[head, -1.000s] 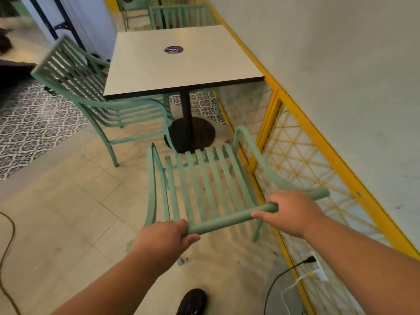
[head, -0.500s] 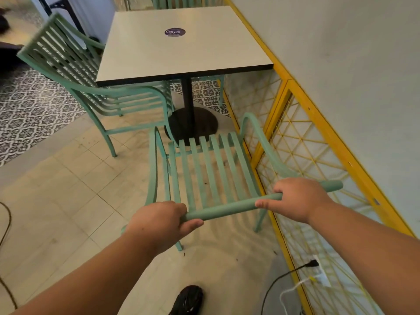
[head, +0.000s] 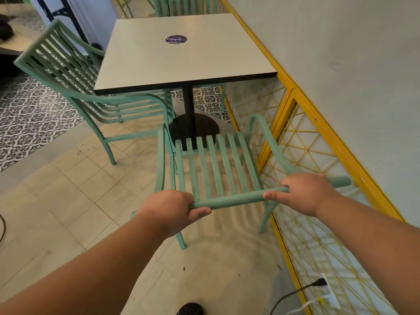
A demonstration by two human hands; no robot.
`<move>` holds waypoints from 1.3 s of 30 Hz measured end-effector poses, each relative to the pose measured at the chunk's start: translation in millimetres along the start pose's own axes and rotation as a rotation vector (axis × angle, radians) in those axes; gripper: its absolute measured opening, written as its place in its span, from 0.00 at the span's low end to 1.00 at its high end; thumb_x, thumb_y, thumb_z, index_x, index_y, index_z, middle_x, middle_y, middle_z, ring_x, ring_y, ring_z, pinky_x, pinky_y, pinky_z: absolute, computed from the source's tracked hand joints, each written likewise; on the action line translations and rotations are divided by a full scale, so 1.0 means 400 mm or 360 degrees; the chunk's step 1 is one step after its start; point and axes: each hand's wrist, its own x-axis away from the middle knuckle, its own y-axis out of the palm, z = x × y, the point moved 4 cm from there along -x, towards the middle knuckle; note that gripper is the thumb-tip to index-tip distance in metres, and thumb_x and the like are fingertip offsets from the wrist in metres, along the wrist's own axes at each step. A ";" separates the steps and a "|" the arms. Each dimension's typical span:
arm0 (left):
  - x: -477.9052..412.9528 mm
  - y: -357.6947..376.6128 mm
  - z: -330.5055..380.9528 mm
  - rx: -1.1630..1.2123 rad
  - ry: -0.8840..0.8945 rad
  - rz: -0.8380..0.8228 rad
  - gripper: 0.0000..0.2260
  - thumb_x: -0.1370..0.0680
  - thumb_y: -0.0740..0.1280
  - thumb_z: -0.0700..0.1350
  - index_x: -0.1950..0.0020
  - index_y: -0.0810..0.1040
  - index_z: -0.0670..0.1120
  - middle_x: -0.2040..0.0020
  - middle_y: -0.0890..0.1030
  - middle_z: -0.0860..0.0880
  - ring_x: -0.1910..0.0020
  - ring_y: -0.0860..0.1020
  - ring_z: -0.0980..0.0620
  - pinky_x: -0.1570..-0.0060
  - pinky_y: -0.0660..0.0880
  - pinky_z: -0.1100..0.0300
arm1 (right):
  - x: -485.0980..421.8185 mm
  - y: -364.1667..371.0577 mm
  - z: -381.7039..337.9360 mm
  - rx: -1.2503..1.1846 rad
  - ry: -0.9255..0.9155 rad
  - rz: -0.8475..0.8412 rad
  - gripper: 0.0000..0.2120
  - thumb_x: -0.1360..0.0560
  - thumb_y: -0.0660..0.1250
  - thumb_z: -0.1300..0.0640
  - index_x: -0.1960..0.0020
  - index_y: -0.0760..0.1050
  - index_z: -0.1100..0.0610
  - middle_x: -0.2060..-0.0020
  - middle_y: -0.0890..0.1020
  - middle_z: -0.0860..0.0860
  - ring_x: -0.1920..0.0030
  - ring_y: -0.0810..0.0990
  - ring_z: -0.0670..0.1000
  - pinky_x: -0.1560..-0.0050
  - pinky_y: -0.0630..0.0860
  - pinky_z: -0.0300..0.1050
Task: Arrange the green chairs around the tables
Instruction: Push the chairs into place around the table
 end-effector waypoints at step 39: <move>-0.440 -0.107 -0.058 -0.0087 0.0102 0.0043 0.34 0.32 0.45 0.80 0.60 0.75 0.54 0.68 0.79 0.52 0.71 0.78 0.54 0.73 0.79 0.59 | -0.411 -0.098 0.157 0.0086 0.0124 0.0036 0.52 0.47 0.28 0.13 0.63 0.76 0.49 0.66 0.80 0.48 0.62 0.78 0.51 0.45 0.72 0.59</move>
